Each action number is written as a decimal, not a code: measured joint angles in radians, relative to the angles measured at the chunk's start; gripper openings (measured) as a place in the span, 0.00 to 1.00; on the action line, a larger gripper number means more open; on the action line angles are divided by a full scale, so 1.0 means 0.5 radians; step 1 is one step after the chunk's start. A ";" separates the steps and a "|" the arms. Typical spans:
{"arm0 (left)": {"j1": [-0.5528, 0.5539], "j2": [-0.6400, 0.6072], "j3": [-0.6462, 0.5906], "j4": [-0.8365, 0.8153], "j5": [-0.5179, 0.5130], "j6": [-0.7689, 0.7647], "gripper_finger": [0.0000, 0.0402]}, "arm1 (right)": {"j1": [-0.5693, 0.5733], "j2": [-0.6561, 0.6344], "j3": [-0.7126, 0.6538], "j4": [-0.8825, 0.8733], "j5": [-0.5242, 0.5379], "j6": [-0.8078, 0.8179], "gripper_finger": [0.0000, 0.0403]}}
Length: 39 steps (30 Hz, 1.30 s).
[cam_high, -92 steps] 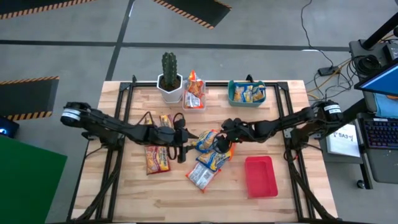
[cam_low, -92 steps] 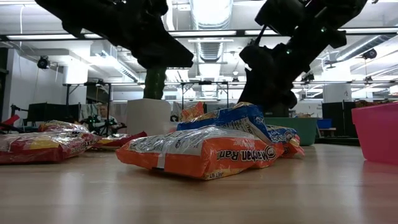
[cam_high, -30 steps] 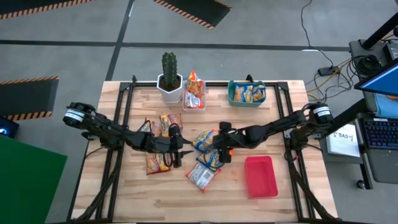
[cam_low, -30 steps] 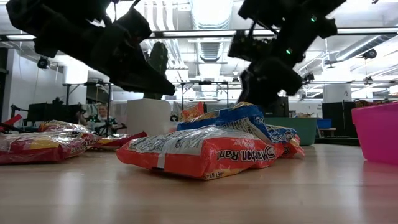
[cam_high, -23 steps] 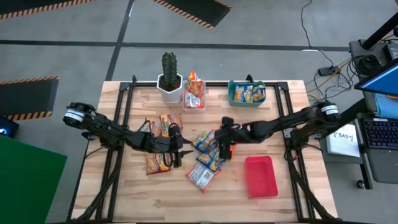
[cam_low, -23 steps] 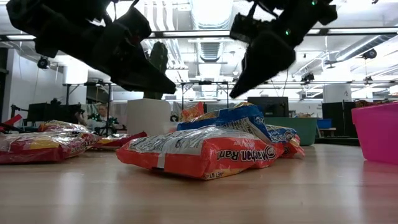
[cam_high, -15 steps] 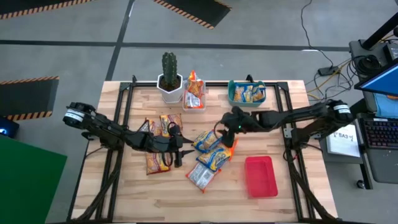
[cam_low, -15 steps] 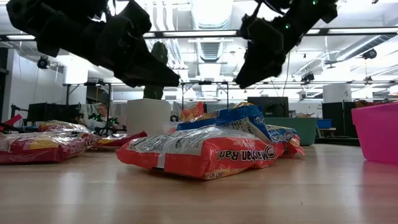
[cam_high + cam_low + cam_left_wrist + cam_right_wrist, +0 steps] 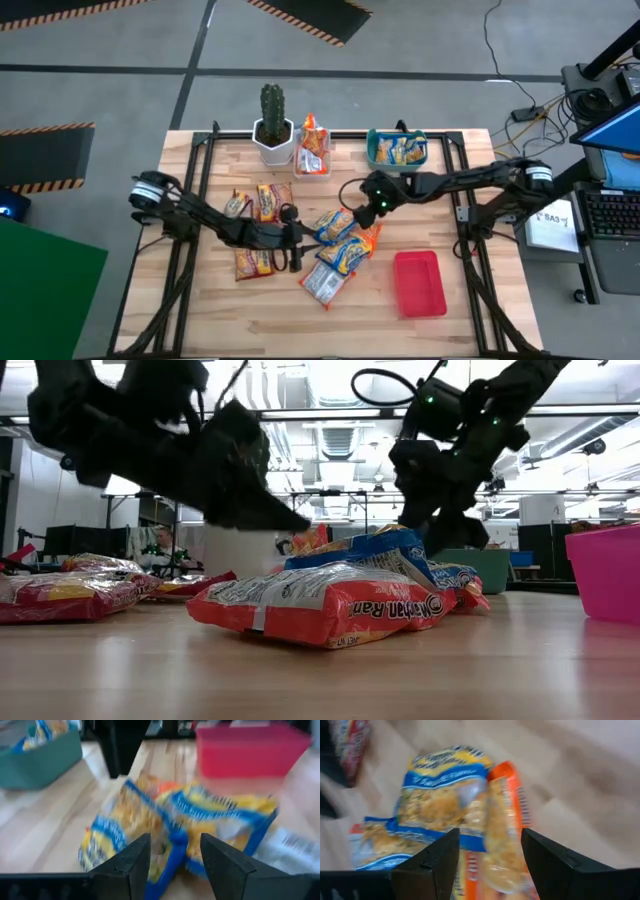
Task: Sort Maruchan noodles
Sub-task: Put the blue noodle pack into the green bin
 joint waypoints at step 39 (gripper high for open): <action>0.111 0.306 0.008 0.012 0.000 -0.105 0.12 | -0.052 0.602 0.119 0.907 -0.518 0.326 0.60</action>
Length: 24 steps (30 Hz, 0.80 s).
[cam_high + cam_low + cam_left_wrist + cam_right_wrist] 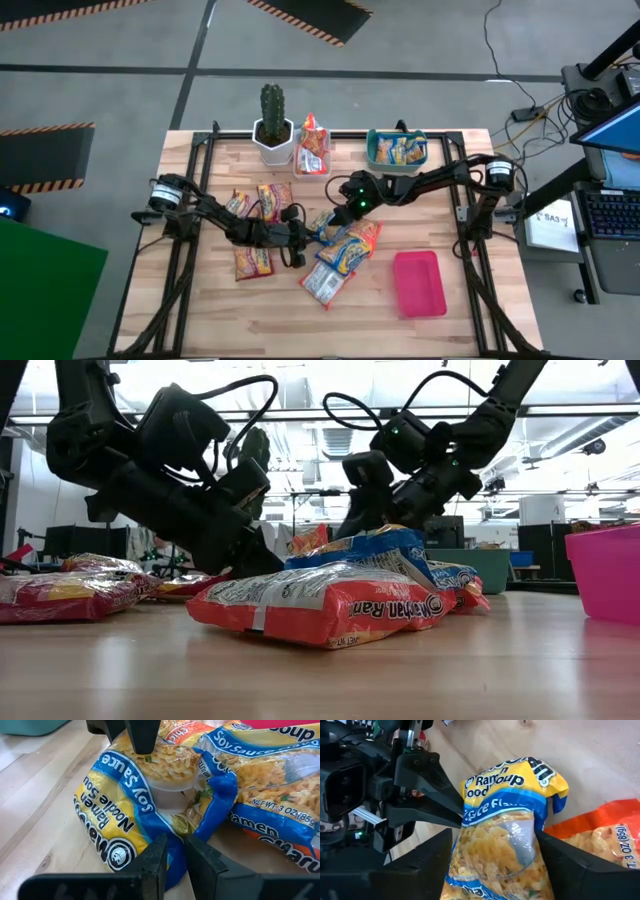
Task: Sort Maruchan noodles
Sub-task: Put the blue noodle pack into the green bin
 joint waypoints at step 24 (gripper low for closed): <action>-0.008 -0.181 -0.005 -0.186 0.005 -0.001 0.12 | -0.008 -0.230 -0.001 -0.017 0.000 -0.253 0.04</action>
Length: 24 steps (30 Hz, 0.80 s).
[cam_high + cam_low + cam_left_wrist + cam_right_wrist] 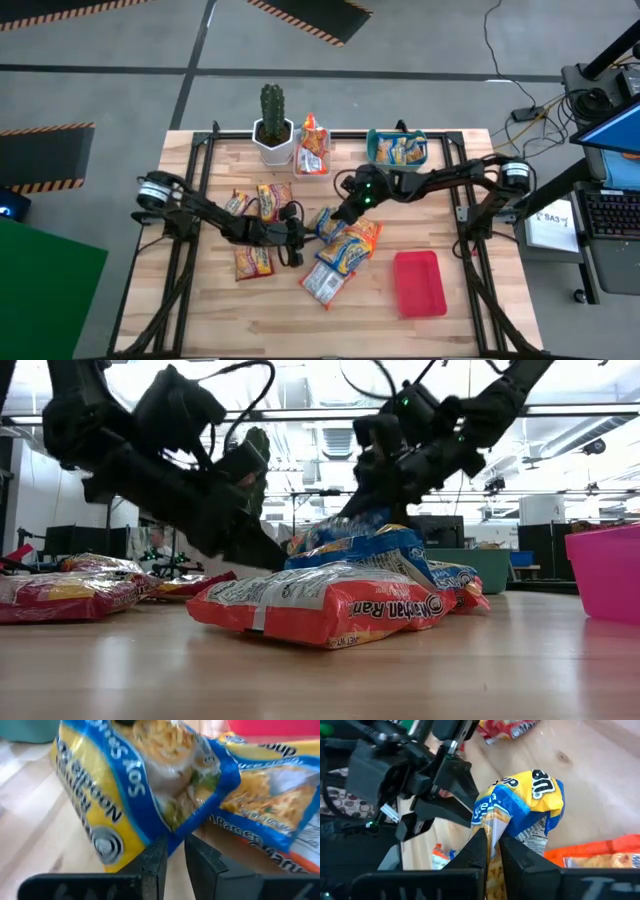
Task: Sort Maruchan noodles
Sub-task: Put the blue noodle pack into the green bin
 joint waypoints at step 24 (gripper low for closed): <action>0.000 -1.115 -0.004 -0.584 -0.001 0.428 0.12 | -0.817 -0.766 -0.025 -0.832 1.319 -0.669 0.04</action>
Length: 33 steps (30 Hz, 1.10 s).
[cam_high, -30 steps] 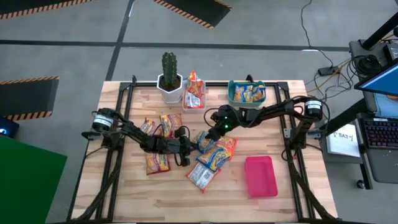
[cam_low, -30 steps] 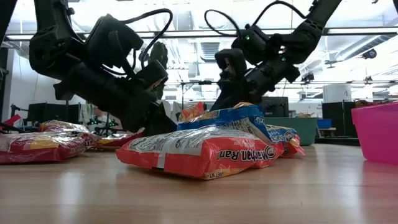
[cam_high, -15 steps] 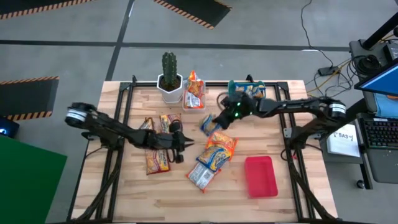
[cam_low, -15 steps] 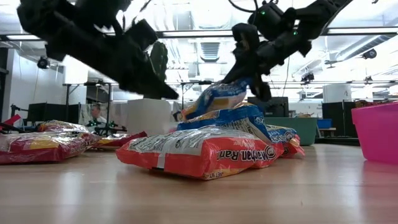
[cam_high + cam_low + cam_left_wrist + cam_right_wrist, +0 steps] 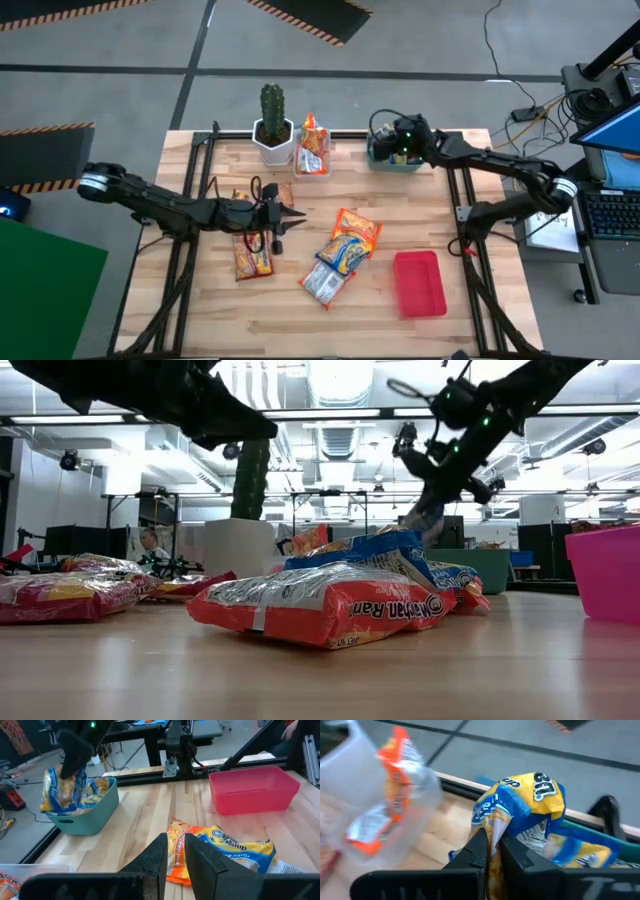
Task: Sort Maruchan noodles
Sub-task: Put the blue noodle pack into the green bin
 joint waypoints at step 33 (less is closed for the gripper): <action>0.000 0.257 -0.001 0.198 0.000 -0.056 0.12 | 0.055 0.549 0.262 -0.008 0.004 -0.056 0.37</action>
